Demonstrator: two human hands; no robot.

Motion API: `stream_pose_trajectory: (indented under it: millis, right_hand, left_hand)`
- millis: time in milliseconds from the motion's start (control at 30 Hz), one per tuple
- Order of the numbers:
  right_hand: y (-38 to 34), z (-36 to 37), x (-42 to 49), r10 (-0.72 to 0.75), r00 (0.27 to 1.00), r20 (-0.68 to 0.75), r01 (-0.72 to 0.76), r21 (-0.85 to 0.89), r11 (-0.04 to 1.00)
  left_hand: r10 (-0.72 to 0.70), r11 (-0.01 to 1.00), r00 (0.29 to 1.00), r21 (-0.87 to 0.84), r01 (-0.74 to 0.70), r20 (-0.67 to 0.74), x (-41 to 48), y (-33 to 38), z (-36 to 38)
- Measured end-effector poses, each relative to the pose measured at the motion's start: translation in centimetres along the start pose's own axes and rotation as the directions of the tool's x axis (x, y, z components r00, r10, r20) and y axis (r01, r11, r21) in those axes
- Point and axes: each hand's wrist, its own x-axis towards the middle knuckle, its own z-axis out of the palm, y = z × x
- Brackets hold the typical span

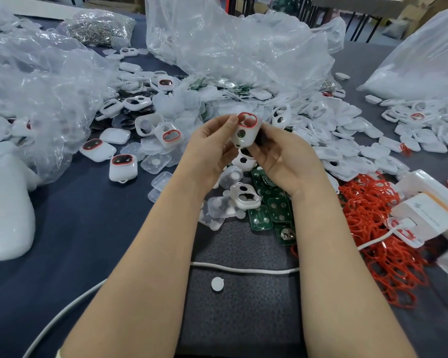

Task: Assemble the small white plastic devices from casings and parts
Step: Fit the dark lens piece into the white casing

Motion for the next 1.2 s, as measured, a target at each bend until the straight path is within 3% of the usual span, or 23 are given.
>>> stream_pose_trajectory:
  millis: [133, 300, 367, 500, 700, 833, 1000, 1100, 1167, 1200]
  right_hand:
    - [0.2, 0.2, 0.1, -0.047, 0.998, -0.040, 0.043, -0.106, 0.993]
    - [0.7, 0.8, 0.0, -0.291, 0.948, -0.133, 0.207, -0.437, 0.875]
    - [0.7, 1.3, 0.0, -0.286, 0.949, -0.134, 0.215, -0.387, 0.897]
    - [0.4, 1.8, 0.2, -0.263, 0.941, -0.211, 0.240, -0.130, 0.962]
    - [0.6, 1.4, 0.3, -0.410, 0.897, -0.164, 0.343, -0.327, 0.881]
    - [1.0, 1.2, 0.2, -0.415, 0.909, -0.050, 0.333, -0.513, 0.791]
    - [1.0, 0.7, 0.3, -0.436, 0.899, -0.034, 0.266, -0.749, 0.607]
    - [1.0, 0.4, 0.3, -0.504, 0.863, -0.044, 0.279, -0.789, 0.547]
    - [0.9, 0.3, 0.3, -0.536, 0.838, -0.100, 0.275, -0.771, 0.574]
    - [0.8, 0.3, 0.2, -0.519, 0.841, -0.154, 0.275, -0.705, 0.654]
  left_hand:
    - [-0.068, 0.986, 0.997, -0.155, 0.062, -0.032, 0.3, -0.1, -0.1]
    - [-0.146, 0.966, 0.988, -0.220, 0.134, -0.039, 0.5, -0.1, -0.3]
    - [-0.178, 0.959, 0.984, -0.226, 0.171, -0.013, 0.4, 0.0, -0.2]
    - [-0.232, 0.958, 0.964, -0.140, 0.249, 0.128, -0.1, 0.1, 0.2]
    - [-0.297, 0.931, 0.926, -0.147, 0.335, 0.231, -0.7, 0.3, 0.6]
    - [-0.271, 0.939, 0.933, -0.148, 0.311, 0.238, -0.6, 0.1, 0.8]
    - [-0.212, 0.957, 0.961, -0.163, 0.241, 0.178, -0.2, 0.3, 0.0]
    - [-0.197, 0.968, 0.973, -0.133, 0.212, 0.118, 0.0, 0.3, 0.0]
    - [-0.168, 0.975, 0.982, -0.136, 0.178, 0.080, 0.1, 0.3, 0.1]
    - [-0.154, 0.976, 0.986, -0.145, 0.162, 0.065, 0.1, 0.3, 0.1]
